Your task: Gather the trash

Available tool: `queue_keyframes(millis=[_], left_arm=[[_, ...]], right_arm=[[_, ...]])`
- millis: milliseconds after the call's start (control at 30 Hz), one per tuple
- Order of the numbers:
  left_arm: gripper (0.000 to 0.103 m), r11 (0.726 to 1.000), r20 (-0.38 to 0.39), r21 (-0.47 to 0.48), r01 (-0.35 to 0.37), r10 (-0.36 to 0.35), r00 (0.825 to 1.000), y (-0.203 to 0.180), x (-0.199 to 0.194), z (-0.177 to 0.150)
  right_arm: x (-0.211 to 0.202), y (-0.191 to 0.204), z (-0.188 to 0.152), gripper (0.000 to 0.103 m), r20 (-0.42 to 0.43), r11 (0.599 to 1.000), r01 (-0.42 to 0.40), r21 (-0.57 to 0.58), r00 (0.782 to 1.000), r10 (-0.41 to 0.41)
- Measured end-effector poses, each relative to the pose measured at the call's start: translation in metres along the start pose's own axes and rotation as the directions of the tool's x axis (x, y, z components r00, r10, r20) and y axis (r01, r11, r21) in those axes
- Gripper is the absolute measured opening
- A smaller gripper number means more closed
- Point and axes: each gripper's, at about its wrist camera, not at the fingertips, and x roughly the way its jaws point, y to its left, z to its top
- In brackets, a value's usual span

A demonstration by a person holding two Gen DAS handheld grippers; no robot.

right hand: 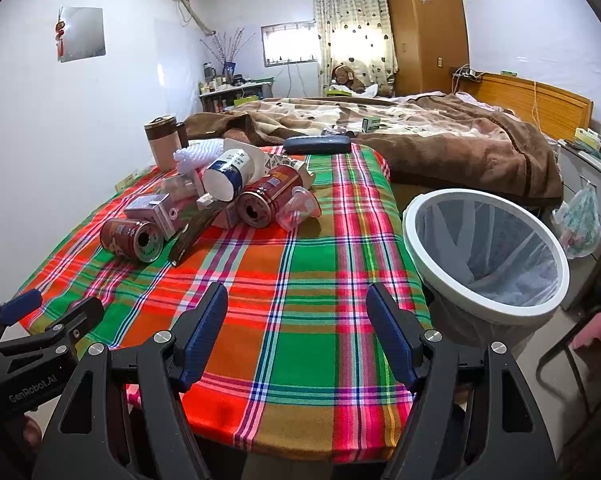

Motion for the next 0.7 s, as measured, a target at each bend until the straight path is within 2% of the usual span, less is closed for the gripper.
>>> queue_keyframes(millis=[700], left_arm=[[0.100, 1.000, 0.002, -0.003, 0.002, -0.002, 1.000, 0.0011, -0.0018, 0.0011]], right_arm=[[-0.0007, 0.0002, 0.0001, 0.073, 0.001, 1.000, 0.007, 0.001, 1.000, -0.007]])
